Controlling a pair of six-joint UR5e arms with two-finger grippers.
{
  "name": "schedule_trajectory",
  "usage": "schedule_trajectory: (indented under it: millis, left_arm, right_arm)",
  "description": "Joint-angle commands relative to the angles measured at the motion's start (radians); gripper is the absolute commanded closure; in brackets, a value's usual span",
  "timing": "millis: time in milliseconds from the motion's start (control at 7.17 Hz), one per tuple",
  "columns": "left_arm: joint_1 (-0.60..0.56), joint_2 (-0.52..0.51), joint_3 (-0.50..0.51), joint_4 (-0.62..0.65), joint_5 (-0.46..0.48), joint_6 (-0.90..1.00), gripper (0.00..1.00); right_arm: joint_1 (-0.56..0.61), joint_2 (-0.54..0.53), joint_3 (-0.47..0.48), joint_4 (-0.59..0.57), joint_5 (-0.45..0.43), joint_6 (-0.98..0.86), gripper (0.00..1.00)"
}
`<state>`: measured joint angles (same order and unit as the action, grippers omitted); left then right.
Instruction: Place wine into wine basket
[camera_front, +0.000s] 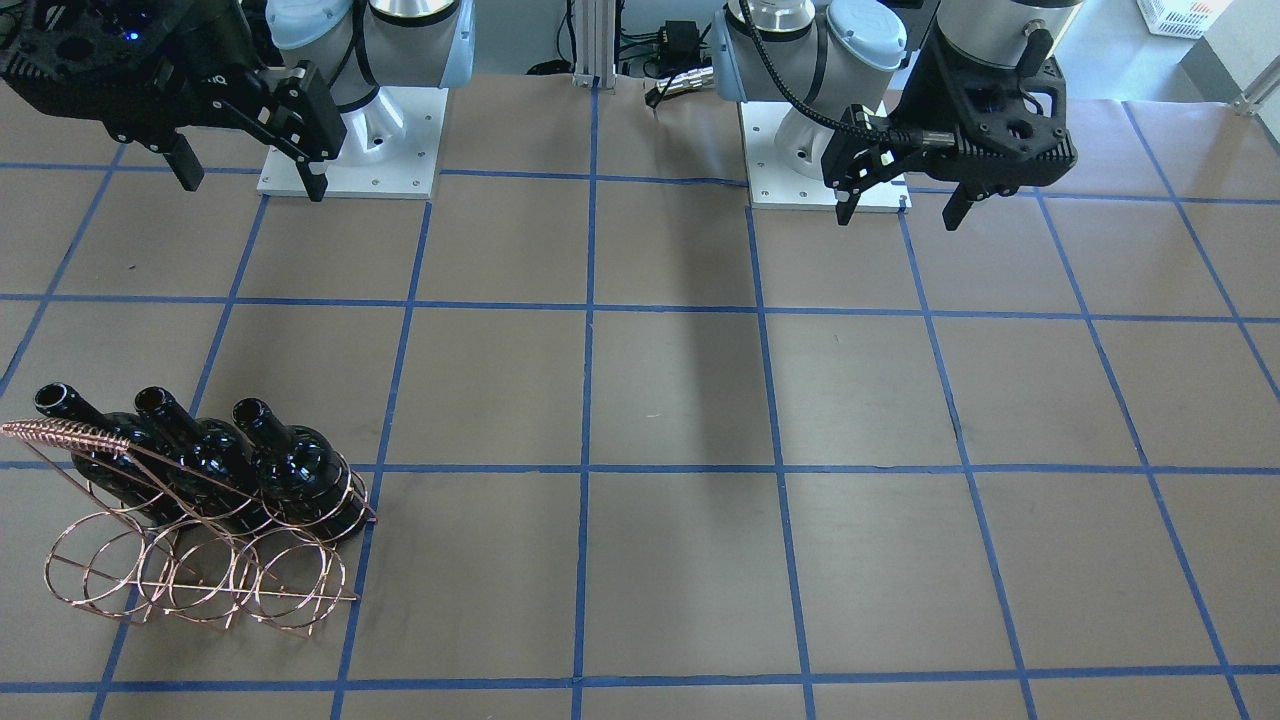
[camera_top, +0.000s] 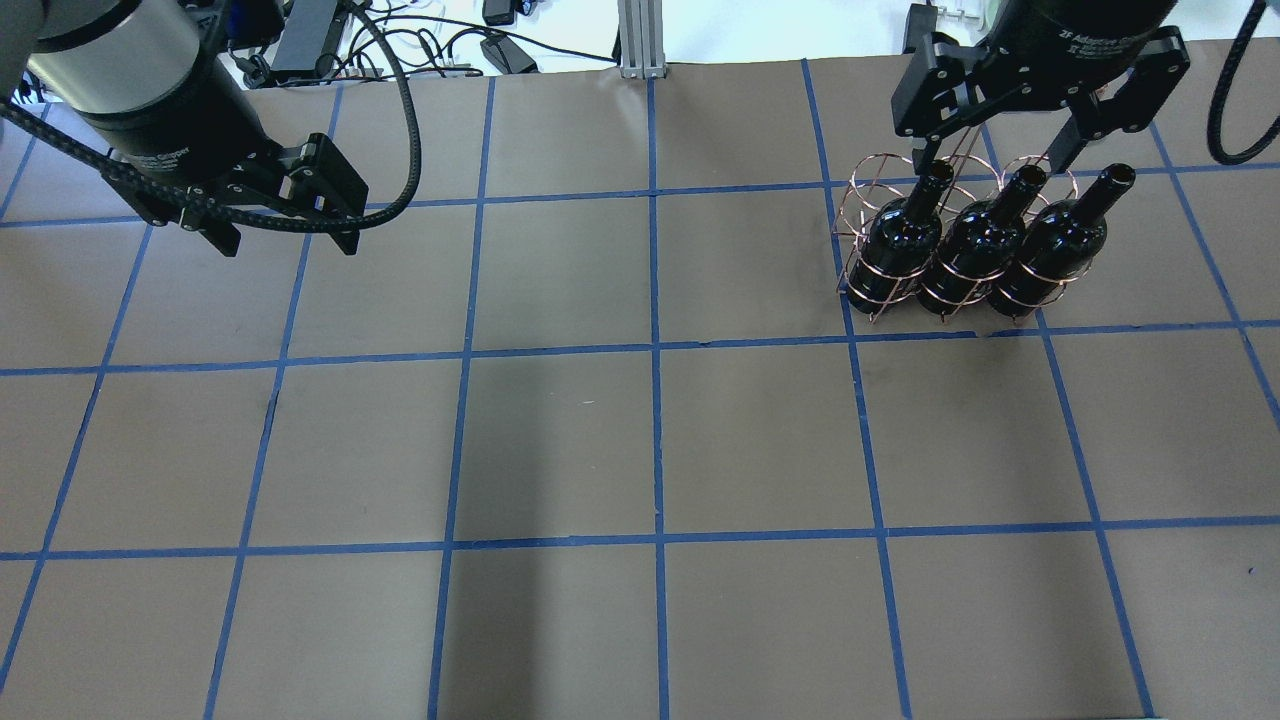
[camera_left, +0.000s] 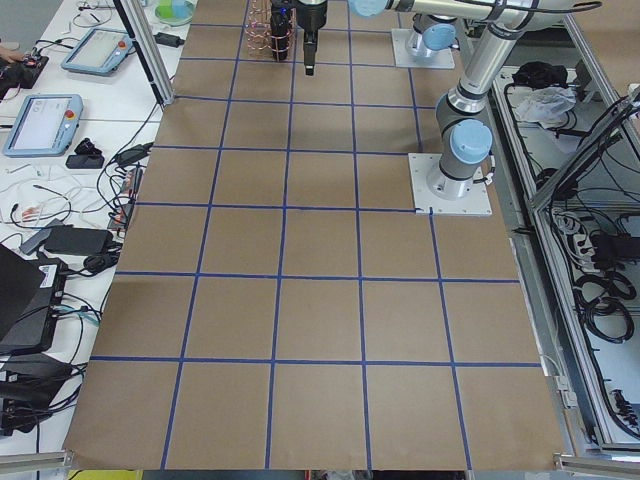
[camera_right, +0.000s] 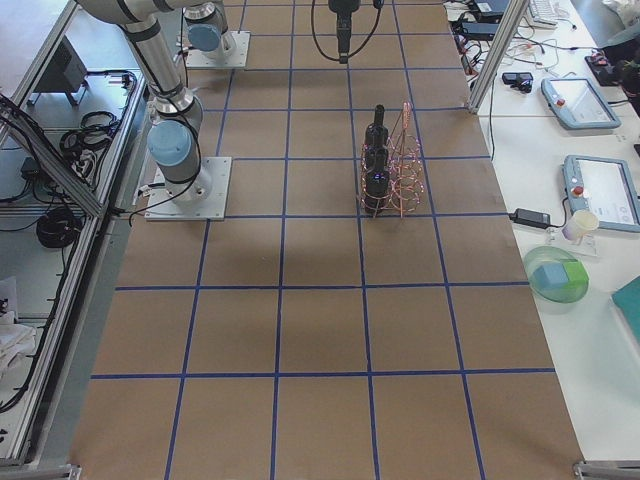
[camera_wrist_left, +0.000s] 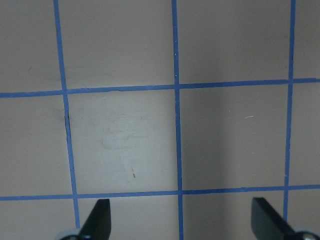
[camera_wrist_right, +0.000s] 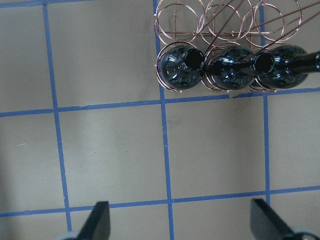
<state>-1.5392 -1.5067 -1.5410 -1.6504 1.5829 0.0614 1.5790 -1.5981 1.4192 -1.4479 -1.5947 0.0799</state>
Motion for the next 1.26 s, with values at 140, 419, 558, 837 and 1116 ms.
schedule_trajectory:
  millis: [140, 419, 558, 837, 1116]
  left_arm:
    - [0.002, 0.002, -0.011, 0.000, 0.022, 0.005, 0.00]
    - [0.002, -0.001, -0.011, 0.006, 0.042, 0.003, 0.00]
    - [0.002, -0.001, -0.011, 0.006, 0.043, 0.005, 0.00]
    - [0.002, -0.001, -0.011, 0.003, 0.043, 0.005, 0.00]
    - [0.002, 0.000, -0.011, 0.006, 0.043, 0.005, 0.00]
  right_arm:
    - [0.001, -0.002, 0.001, -0.005, 0.007, 0.003, 0.00]
    - [0.001, -0.002, 0.001, -0.006, 0.018, 0.000, 0.00]
    - [0.001, -0.002, 0.001, -0.006, 0.018, -0.002, 0.00]
    - [0.001, -0.002, 0.001, -0.005, 0.018, -0.002, 0.00]
    - [0.001, -0.002, 0.001, -0.005, 0.016, -0.002, 0.00]
